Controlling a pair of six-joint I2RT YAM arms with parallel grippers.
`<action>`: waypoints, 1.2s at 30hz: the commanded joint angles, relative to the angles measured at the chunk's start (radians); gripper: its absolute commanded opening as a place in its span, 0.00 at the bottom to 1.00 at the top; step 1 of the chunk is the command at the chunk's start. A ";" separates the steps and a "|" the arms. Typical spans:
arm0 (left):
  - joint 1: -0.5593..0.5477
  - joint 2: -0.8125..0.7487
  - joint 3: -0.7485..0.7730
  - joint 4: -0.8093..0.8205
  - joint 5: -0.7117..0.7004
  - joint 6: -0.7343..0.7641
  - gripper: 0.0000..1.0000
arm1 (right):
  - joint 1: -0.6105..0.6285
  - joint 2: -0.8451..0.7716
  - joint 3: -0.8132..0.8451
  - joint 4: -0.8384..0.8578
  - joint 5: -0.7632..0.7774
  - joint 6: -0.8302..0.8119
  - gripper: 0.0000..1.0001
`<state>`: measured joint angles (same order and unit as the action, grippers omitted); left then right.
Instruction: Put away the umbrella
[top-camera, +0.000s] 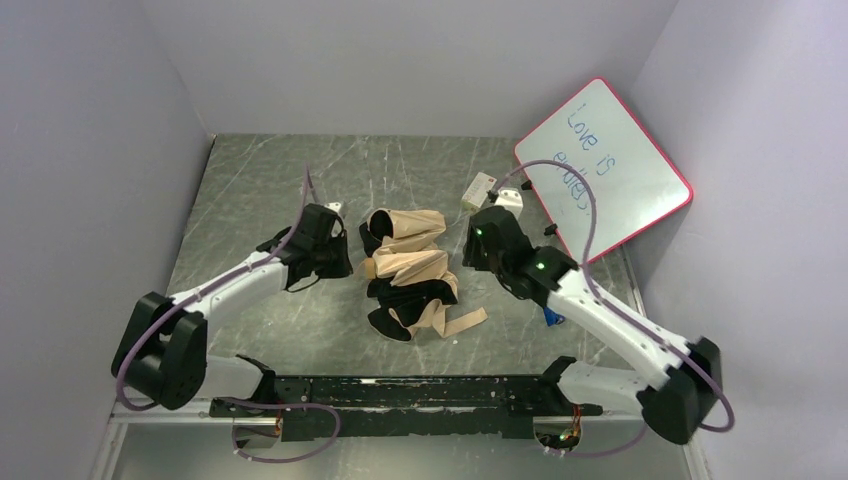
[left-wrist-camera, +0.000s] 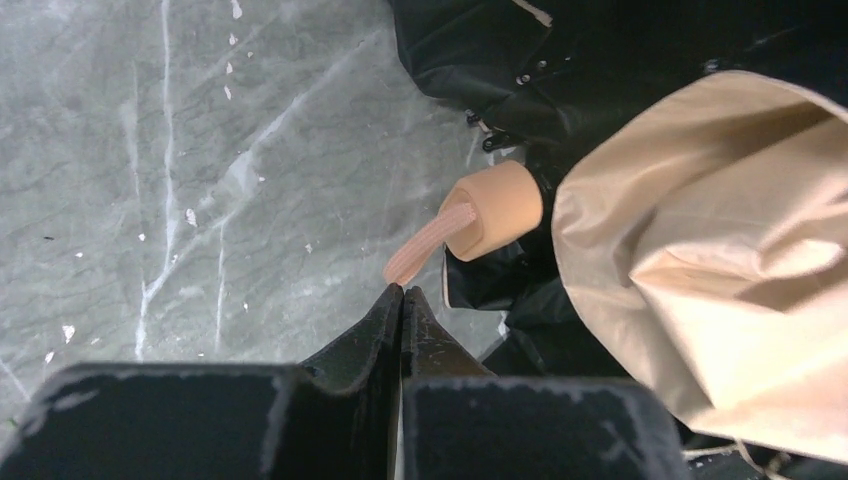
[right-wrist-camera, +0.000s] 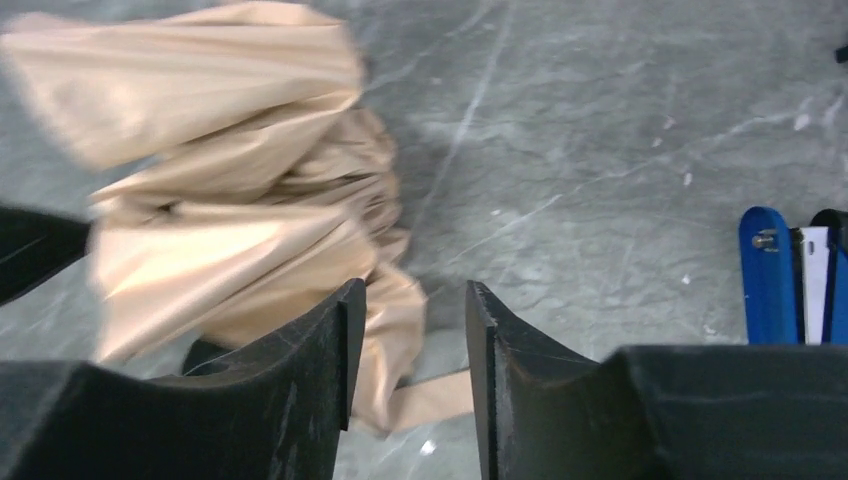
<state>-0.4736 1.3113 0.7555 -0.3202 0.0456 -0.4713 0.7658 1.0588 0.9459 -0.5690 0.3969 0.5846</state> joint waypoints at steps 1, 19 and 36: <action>-0.016 0.072 0.024 0.055 -0.043 -0.001 0.05 | -0.112 0.153 -0.078 0.079 0.005 -0.035 0.42; -0.015 0.348 0.243 0.066 -0.044 0.051 0.05 | -0.183 0.599 -0.044 0.564 -0.541 -0.075 0.39; 0.062 0.329 0.388 -0.105 -0.153 0.096 0.05 | -0.186 0.422 -0.049 0.374 -0.251 -0.071 0.53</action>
<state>-0.4206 1.7359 1.1400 -0.3683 -0.0708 -0.3805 0.5781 1.6493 0.9123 -0.1078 -0.0254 0.5152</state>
